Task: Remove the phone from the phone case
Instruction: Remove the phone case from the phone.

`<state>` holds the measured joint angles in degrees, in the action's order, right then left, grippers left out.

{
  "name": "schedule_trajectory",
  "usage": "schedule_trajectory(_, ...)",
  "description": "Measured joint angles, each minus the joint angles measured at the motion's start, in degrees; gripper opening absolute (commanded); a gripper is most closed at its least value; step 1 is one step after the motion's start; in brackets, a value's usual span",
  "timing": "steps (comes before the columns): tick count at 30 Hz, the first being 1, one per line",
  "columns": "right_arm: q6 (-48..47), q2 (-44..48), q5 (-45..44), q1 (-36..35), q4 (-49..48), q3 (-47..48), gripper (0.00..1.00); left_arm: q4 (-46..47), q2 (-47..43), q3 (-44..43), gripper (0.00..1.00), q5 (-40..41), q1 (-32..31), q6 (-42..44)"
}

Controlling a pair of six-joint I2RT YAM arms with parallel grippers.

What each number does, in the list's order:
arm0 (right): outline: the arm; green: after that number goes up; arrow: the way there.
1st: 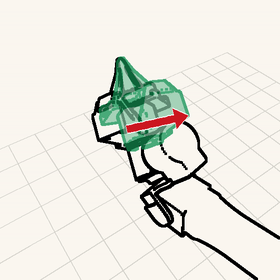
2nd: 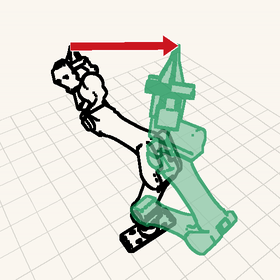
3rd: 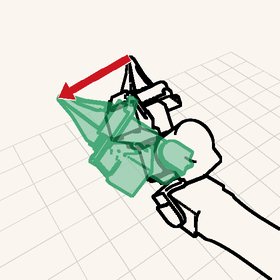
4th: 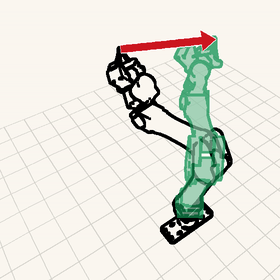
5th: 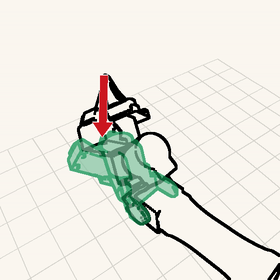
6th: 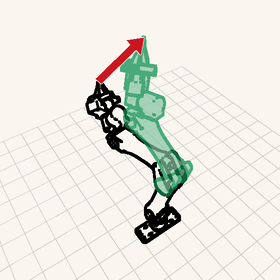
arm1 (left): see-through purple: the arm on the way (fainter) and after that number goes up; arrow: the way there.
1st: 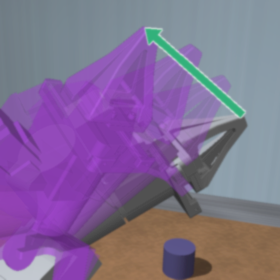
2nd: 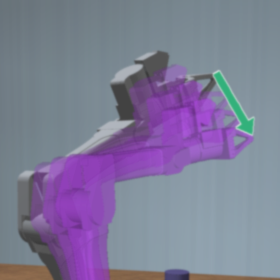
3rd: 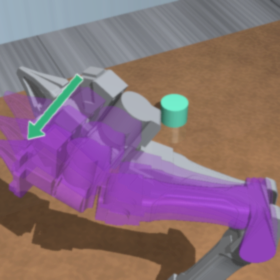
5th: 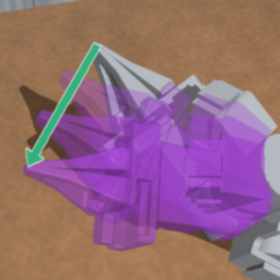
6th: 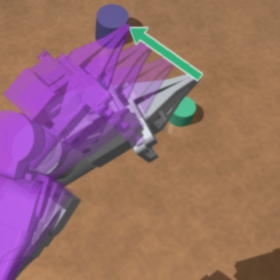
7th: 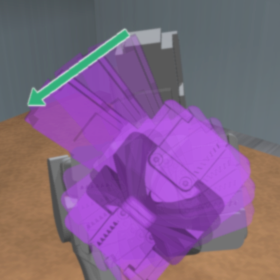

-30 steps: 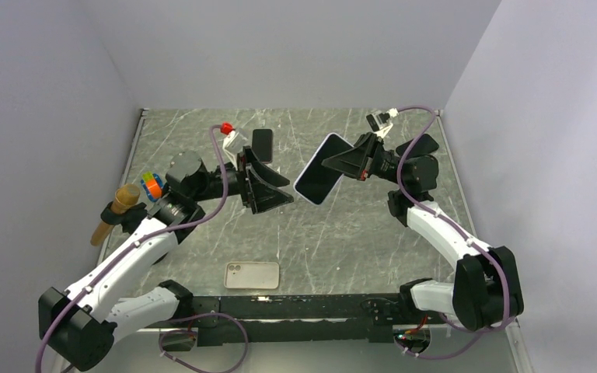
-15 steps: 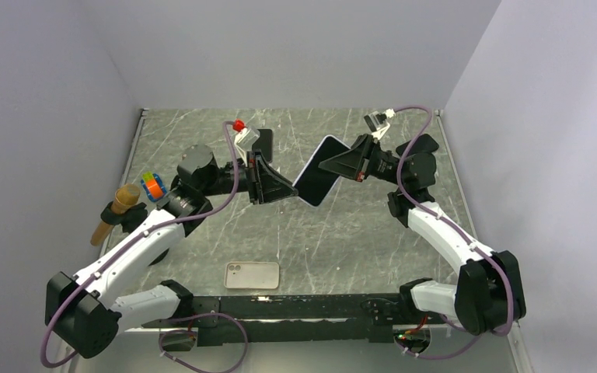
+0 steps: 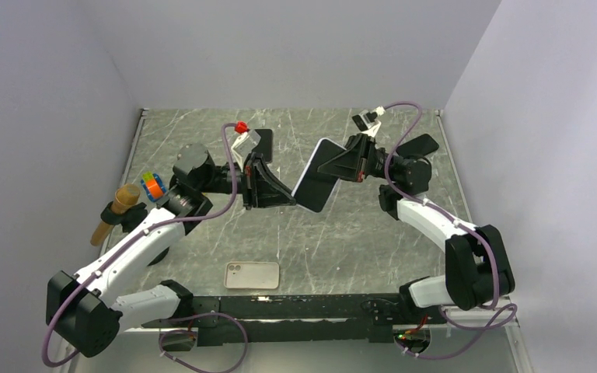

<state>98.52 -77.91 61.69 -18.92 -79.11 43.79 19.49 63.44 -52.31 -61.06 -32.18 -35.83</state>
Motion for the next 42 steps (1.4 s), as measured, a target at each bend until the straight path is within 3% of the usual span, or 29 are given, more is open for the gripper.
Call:
schedule_trajectory(6,6.40,-0.83,-0.31,-2.19,-4.02,-0.02,0.00,0.92,0.00,-0.33,0.00,-4.81,0.39,0.72)
schedule_trajectory(11,10.60,-0.83,-2.75,-3.34,-3.87,-0.02,0.00,-2.80,-0.66,-1.73,0.00,-6.45,0.44,6.05)
schedule_trajectory(18,15.45,3.02,-5.84,-8.41,-4.17,0.33,0.00,-10.40,4.02,-1.55,0.03,5.57,2.21,12.57)
schedule_trajectory(22,8.98,6.84,-5.57,-7.52,1.05,0.59,0.00,-11.87,2.84,-0.70,0.57,7.06,2.21,13.20)
schedule_trajectory(24,4.61,8.90,-5.33,-6.23,5.57,1.07,0.00,-11.61,0.09,1.01,0.72,6.91,2.21,13.11)
schedule_trajectory(26,1.01,10.10,-5.20,-4.98,9.46,2.16,0.00,-10.67,-4.02,3.65,0.80,6.60,2.14,12.15)
schedule_trajectory(32,-3.21,8.79,-5.25,-4.11,13.42,4.44,0.00,-0.70,-13.00,8.35,0.86,4.57,1.84,4.55)
schedule_trajectory(36,-2.21,6.01,-5.29,-4.15,11.82,4.42,0.00,9.27,-12.57,9.22,0.82,3.96,1.73,-2.67)
schedule_trajectory(42,-0.48,4.61,-5.73,-4.15,9.33,3.67,0.00,16.39,-7.96,8.76,0.75,3.43,1.66,-8.37)
